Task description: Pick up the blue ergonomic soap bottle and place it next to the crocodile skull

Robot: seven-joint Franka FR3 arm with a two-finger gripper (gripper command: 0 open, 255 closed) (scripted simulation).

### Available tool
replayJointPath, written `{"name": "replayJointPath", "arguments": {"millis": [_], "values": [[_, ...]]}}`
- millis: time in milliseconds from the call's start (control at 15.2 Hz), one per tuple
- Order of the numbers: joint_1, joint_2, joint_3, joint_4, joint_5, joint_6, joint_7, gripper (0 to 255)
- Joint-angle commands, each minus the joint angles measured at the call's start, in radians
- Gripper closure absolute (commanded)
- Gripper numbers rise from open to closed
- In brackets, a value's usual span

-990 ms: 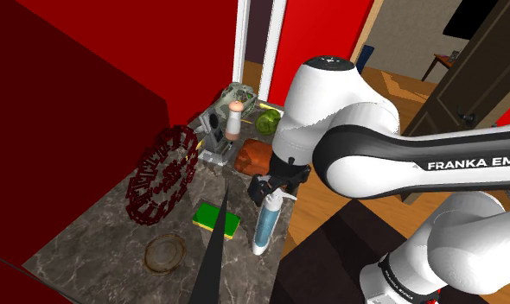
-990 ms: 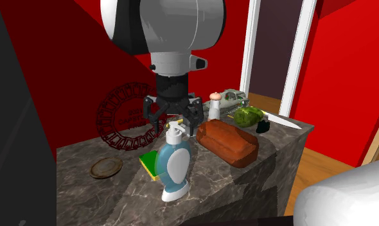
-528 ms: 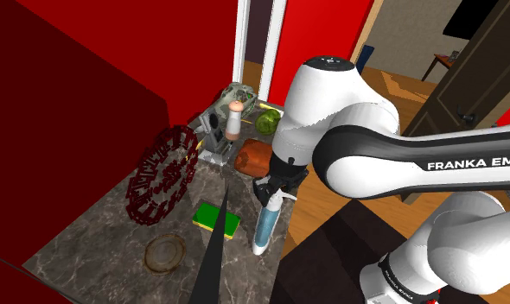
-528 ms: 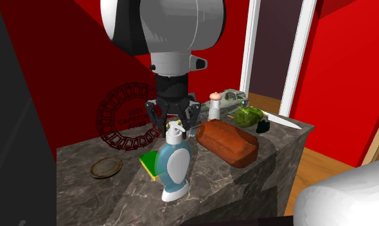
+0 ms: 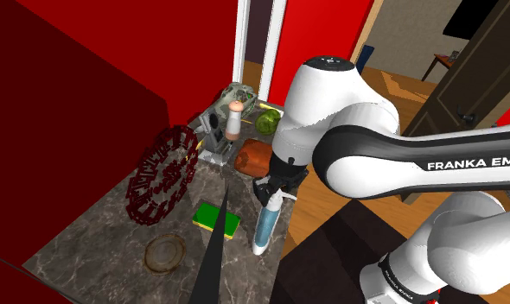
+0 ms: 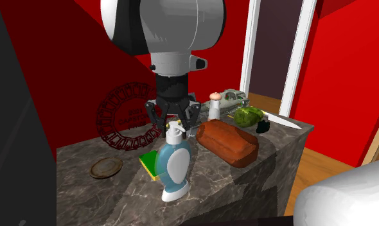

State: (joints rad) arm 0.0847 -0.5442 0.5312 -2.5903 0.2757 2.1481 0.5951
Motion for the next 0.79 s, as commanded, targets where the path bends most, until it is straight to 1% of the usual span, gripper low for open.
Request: {"name": "replayJointPath", "arguments": {"millis": [0, 726], "values": [[0.001, -0.007, -0.004, 0.009, -0.001, -0.016, -0.001, 255], [-0.002, -0.057, -0.046, 0.122, -0.020, -0.179, -0.005, 255]]}}
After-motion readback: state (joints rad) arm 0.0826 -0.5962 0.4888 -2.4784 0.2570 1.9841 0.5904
